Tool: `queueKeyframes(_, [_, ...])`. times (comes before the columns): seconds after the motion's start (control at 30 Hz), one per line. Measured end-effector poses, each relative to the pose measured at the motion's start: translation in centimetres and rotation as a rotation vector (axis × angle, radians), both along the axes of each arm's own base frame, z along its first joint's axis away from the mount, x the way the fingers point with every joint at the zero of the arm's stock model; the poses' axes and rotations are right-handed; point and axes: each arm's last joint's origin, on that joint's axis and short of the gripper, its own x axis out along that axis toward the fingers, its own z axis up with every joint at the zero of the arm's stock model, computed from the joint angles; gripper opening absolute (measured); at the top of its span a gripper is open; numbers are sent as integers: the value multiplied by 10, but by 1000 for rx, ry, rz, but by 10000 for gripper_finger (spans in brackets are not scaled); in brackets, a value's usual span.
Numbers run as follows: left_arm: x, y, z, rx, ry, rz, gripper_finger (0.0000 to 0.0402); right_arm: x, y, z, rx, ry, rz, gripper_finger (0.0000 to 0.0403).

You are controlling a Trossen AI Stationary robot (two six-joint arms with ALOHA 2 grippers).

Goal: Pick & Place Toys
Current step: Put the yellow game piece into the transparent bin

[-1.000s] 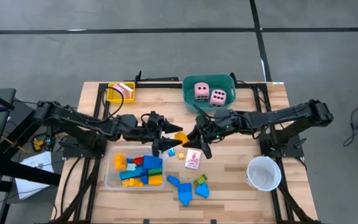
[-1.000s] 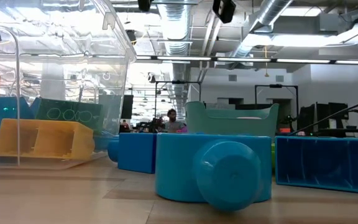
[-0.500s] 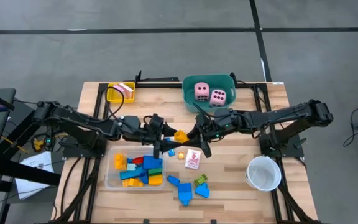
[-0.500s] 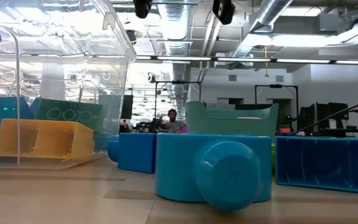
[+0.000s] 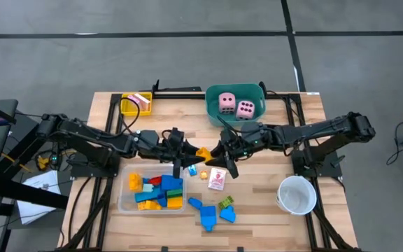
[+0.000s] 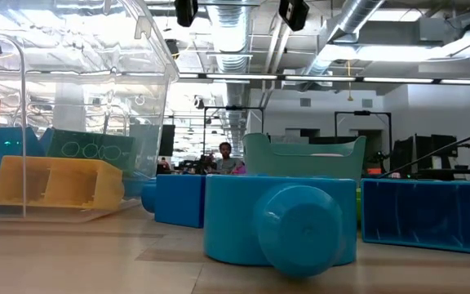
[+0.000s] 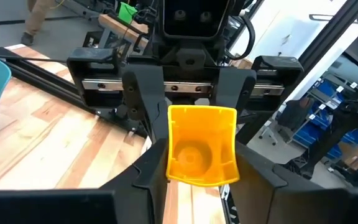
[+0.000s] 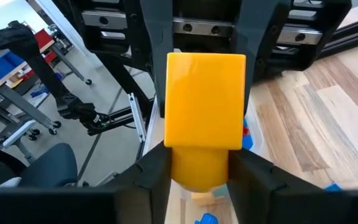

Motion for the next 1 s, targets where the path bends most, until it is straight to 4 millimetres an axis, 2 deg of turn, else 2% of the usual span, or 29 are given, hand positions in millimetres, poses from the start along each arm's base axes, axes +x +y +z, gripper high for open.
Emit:
queueKeyframes(0.33, [-1,-1,-3,-2,30,-16,124,0,-5,-1,38,20,-17,225])
queueKeyframes(0.5, [-7,-6,-14,-22,180,-53,124,-3,-11,-2,39,52,-33,260])
queueKeyframes(0.7, [-25,-17,-25,-39,381,-104,124,-12,-17,-1,35,115,-53,267])
queueKeyframes(0.83, [-39,-12,-13,-38,360,-10,124,-19,-21,-9,25,218,-71,268])
queueKeyframes(1.0, [-65,5,14,37,233,311,124,-24,-23,-16,-5,310,-108,268])
